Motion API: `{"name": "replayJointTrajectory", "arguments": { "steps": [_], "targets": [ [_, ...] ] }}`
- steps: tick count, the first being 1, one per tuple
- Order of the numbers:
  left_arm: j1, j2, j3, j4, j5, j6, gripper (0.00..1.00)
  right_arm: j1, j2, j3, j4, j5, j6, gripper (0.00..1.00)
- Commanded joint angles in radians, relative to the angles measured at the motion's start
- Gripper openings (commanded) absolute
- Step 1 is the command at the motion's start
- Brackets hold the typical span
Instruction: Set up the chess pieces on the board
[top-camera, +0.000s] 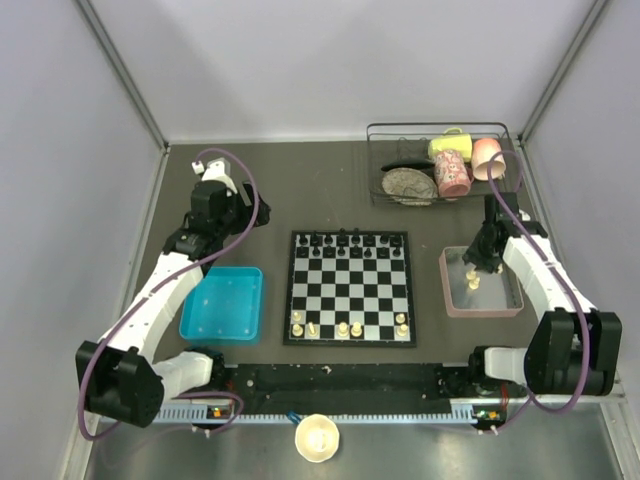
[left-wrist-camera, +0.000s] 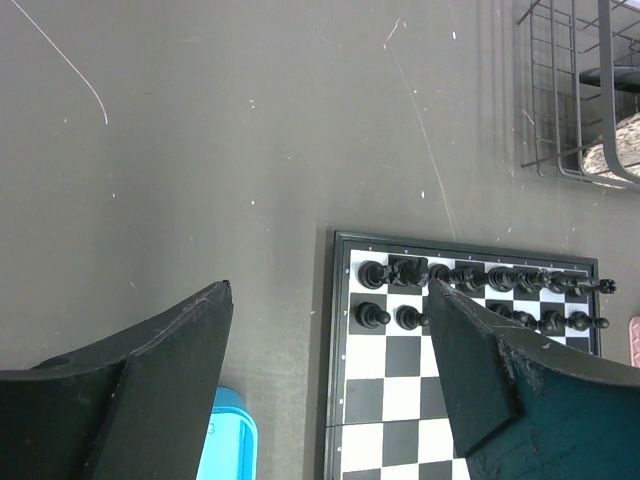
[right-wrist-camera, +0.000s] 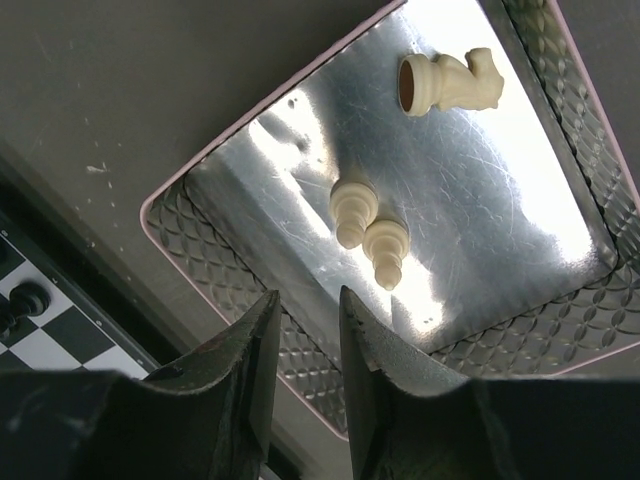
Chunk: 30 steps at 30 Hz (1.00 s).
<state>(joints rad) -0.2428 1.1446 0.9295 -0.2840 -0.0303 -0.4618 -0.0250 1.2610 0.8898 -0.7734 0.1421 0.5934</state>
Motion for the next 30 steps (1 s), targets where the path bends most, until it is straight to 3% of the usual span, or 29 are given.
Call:
{"name": "replayJointTrajectory", "arguments": {
  "steps": [1, 12, 30],
  "targets": [
    [-0.001, 0.012, 0.029, 0.057, 0.006, 0.015, 0.83, -0.016, 0.009, -0.014, 0.037, 0.004, -0.018, 0.32],
    [-0.003, 0.014, 0.026, 0.060, 0.007, 0.014, 0.83, -0.029, 0.003, -0.029, 0.028, 0.060, -0.032, 0.36],
    [-0.001, 0.015, 0.023, 0.062, -0.020, 0.017, 0.83, -0.038, 0.080, 0.000, 0.066, 0.045, -0.021, 0.34]
  ]
}}
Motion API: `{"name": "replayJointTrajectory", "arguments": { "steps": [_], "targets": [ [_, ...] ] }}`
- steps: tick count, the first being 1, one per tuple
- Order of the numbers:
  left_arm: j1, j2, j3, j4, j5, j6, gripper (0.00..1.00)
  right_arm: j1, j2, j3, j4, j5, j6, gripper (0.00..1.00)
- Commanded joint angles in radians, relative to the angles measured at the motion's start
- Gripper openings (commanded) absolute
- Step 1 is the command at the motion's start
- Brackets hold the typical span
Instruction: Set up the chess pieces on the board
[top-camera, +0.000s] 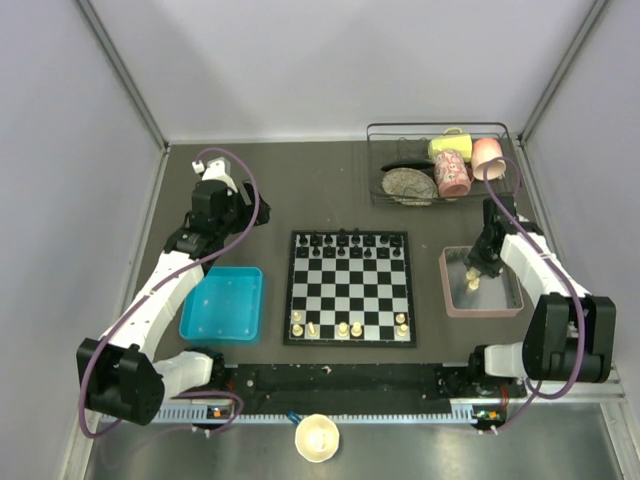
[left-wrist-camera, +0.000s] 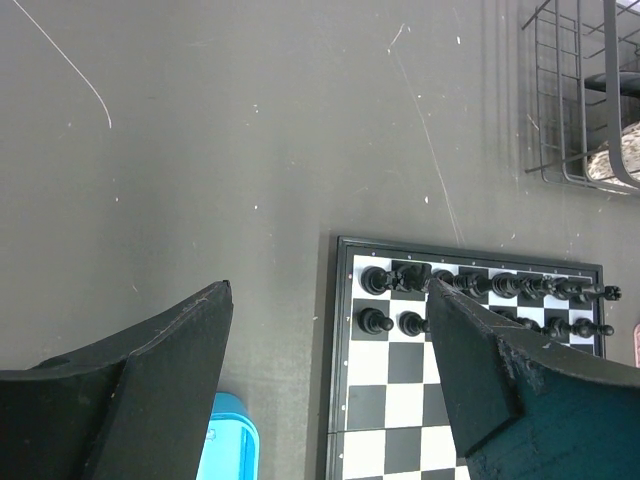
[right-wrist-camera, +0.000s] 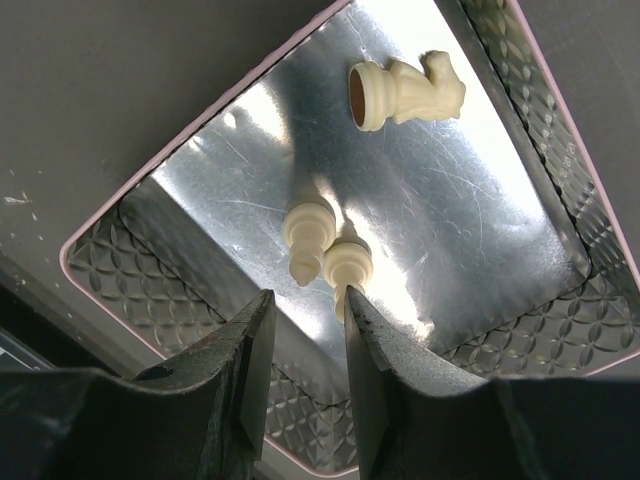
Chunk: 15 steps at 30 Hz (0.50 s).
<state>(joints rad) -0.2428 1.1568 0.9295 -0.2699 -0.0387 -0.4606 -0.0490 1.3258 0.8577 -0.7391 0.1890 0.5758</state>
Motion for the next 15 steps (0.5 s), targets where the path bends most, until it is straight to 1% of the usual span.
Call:
{"name": "replayJointTrajectory", "arguments": {
  "steps": [1, 15],
  "targets": [
    [-0.001, 0.003, 0.023, 0.046, -0.013, 0.014, 0.83, -0.012, 0.018, 0.032, 0.033, -0.002, -0.004, 0.33],
    [-0.001, 0.003, 0.019, 0.047, -0.018, 0.017, 0.83, -0.012, 0.056, 0.029, 0.064, 0.012, -0.008, 0.29]
  ]
}}
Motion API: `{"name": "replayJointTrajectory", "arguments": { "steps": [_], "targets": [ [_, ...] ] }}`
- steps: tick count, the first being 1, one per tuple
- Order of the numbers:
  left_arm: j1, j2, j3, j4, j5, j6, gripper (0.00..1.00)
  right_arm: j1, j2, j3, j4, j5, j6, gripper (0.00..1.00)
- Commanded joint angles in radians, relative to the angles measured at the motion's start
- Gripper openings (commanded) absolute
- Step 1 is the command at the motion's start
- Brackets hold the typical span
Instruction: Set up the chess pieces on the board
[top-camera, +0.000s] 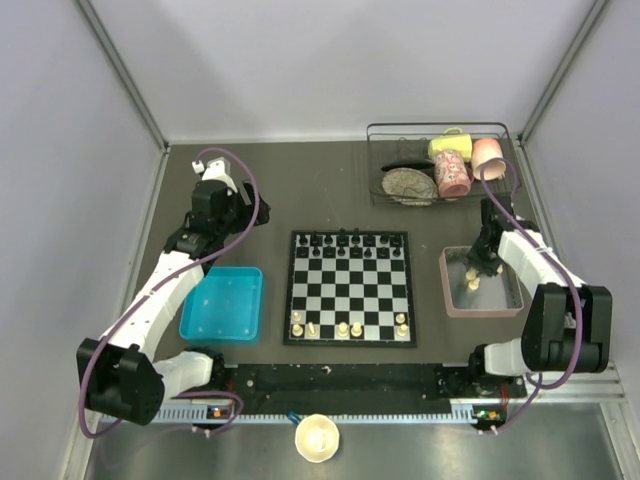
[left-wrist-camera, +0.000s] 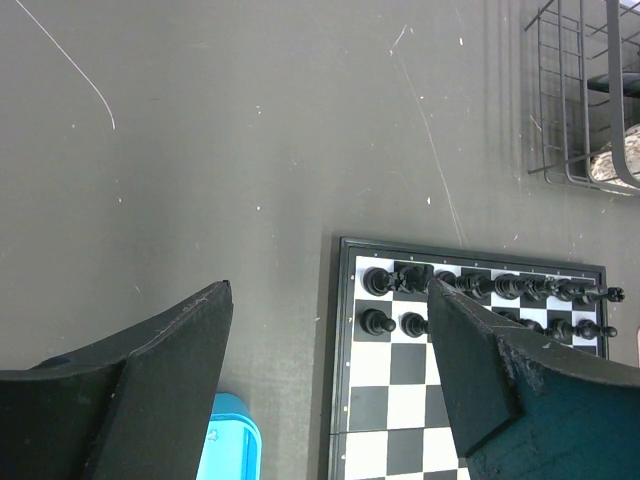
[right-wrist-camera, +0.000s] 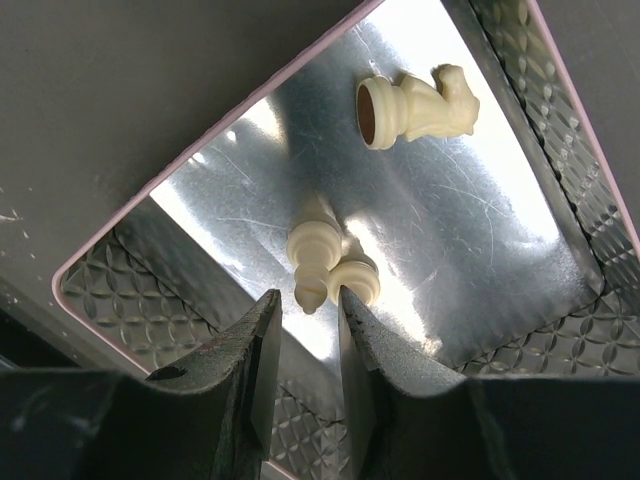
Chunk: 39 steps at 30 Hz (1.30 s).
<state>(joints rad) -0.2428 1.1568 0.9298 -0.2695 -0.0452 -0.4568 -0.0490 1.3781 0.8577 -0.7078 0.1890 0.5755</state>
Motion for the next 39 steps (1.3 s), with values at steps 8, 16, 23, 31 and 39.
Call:
{"name": "replayJointTrajectory", "arguments": {
  "steps": [8, 16, 23, 31, 39],
  "targets": [
    [-0.001, 0.000, 0.017, 0.047, -0.016, 0.012, 0.83, -0.014, 0.013, 0.023, 0.042, 0.018, -0.011, 0.26],
    [-0.001, -0.003, 0.015, 0.047, -0.021, 0.012, 0.83, -0.014, 0.013, 0.020, 0.044, 0.029, -0.009, 0.25],
    [-0.003, -0.006, 0.012, 0.049, -0.022, 0.012, 0.83, -0.012, 0.006, 0.017, 0.045, 0.029, -0.011, 0.08],
    [-0.001, -0.006, 0.014, 0.046, -0.022, 0.012, 0.83, -0.014, -0.068, 0.023, 0.030, 0.023, -0.026, 0.00],
    [-0.003, -0.002, 0.015, 0.047, -0.019, 0.010, 0.83, 0.000, -0.235, 0.151, -0.077, -0.065, -0.069, 0.00]
  ]
}}
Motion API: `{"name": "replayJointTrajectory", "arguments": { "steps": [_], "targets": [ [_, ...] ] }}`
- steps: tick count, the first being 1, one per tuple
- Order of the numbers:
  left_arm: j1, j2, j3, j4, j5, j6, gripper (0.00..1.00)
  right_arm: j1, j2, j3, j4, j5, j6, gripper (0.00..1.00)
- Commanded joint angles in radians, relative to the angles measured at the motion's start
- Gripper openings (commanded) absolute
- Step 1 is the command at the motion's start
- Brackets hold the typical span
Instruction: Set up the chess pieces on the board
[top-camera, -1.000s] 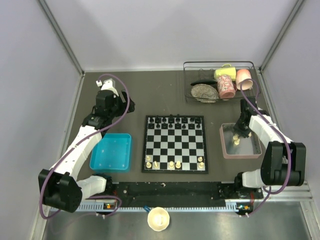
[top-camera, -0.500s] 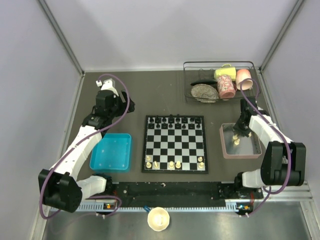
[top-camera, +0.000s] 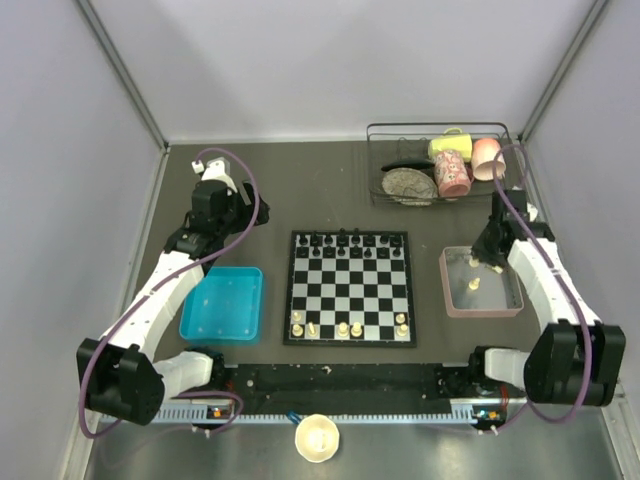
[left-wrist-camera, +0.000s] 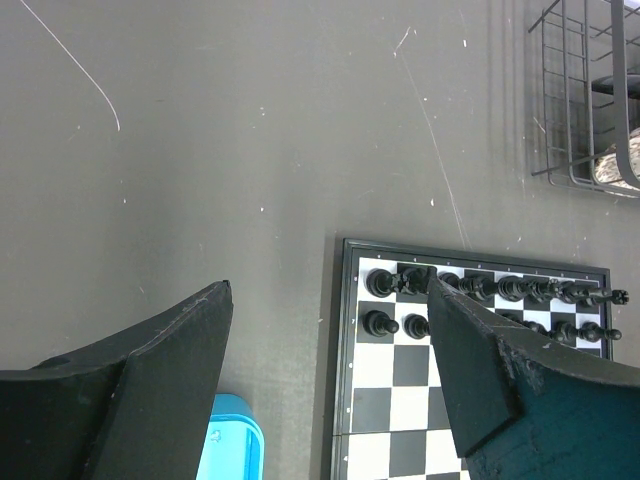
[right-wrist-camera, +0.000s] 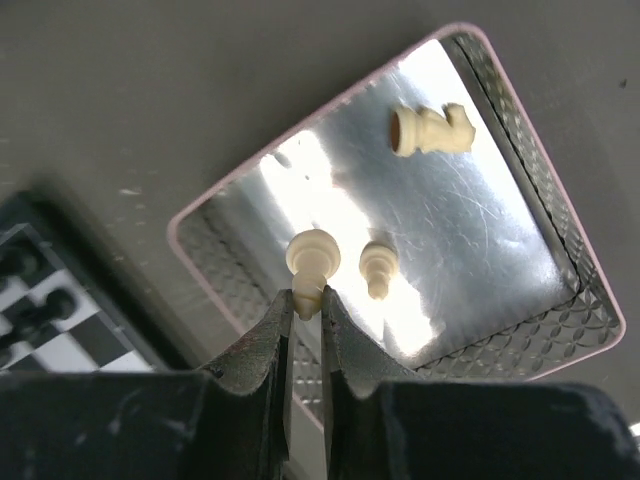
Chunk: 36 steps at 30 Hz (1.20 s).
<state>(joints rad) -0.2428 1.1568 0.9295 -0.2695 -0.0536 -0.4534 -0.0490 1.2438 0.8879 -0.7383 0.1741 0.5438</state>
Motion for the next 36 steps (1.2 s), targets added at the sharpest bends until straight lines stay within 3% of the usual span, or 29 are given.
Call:
{"name": "replayJointTrajectory", "arguments": {
  "steps": [1, 5, 18, 31, 36],
  "targets": [
    [-0.003, 0.000, 0.017, 0.047, -0.011, 0.009, 0.83, 0.038, -0.119, 0.146, -0.061, -0.056, -0.050, 0.00],
    [-0.001, 0.001, 0.019, 0.050, -0.006, 0.009, 0.83, 0.234, -0.106, 0.293, -0.124, -0.019, -0.080, 0.00],
    [0.007, 0.003, -0.003, 0.062, -0.052, -0.002, 0.83, 0.901, 0.124, 0.503, -0.128, -0.016, -0.130, 0.00],
    [0.030, 0.003, 0.005, 0.043, -0.110, -0.002, 0.83, 1.092, 0.229, 0.485, -0.104, -0.102, -0.125, 0.00],
    [0.089, 0.018, 0.005, 0.033, -0.080, -0.042, 0.84, 1.153, 0.253, 0.464, -0.070, -0.105, -0.079, 0.00]
  ]
}}
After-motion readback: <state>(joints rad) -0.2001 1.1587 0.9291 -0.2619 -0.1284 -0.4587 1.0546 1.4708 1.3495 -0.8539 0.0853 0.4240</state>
